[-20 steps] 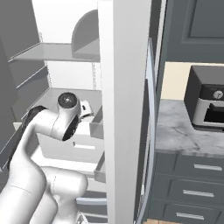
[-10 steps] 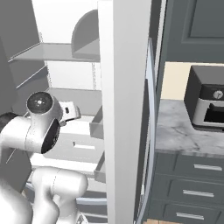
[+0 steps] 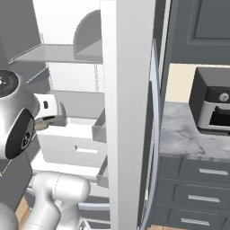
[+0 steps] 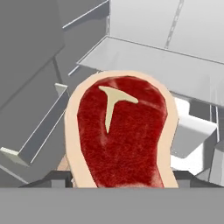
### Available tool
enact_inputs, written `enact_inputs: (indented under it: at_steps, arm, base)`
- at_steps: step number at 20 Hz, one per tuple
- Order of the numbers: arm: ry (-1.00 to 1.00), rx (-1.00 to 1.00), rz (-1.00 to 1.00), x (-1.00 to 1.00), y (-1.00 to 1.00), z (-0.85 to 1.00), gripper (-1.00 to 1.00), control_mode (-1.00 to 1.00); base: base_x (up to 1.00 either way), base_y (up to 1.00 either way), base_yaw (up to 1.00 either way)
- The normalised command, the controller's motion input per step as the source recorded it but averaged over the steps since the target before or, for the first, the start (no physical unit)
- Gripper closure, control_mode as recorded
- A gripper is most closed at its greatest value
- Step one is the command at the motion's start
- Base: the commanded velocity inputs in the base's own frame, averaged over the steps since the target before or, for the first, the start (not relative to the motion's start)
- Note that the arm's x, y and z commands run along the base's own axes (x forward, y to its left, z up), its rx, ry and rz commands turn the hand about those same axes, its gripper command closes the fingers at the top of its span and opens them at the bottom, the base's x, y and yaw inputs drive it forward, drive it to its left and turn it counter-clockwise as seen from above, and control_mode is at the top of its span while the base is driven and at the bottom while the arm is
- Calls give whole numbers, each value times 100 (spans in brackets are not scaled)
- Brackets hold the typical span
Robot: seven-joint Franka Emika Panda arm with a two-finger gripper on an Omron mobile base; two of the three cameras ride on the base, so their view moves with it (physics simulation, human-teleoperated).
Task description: Take the cheese, steak, and broccoli from the fridge and place them on the plate on the dining counter to create an appetizer plate.
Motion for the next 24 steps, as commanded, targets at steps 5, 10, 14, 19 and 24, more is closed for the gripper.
enact_inputs:
  at_steps: [5,10,14,19,24]
  arm:
    - [-1,-3,0,-95,0,4,100,-100]
    - [-1,-1,0,-64,0,10,100,-100]
    - [1,0,0,-26,0,36,100,-100]
    - [2,0,0,0,0,9,100,100]
    - [0,0,0,0,0,0,100,100]
  base:
    - [0,0,0]
    - [0,0,0]
    - [0,0,0]
    - [-14,-2,0]
    - [-68,-2,0]
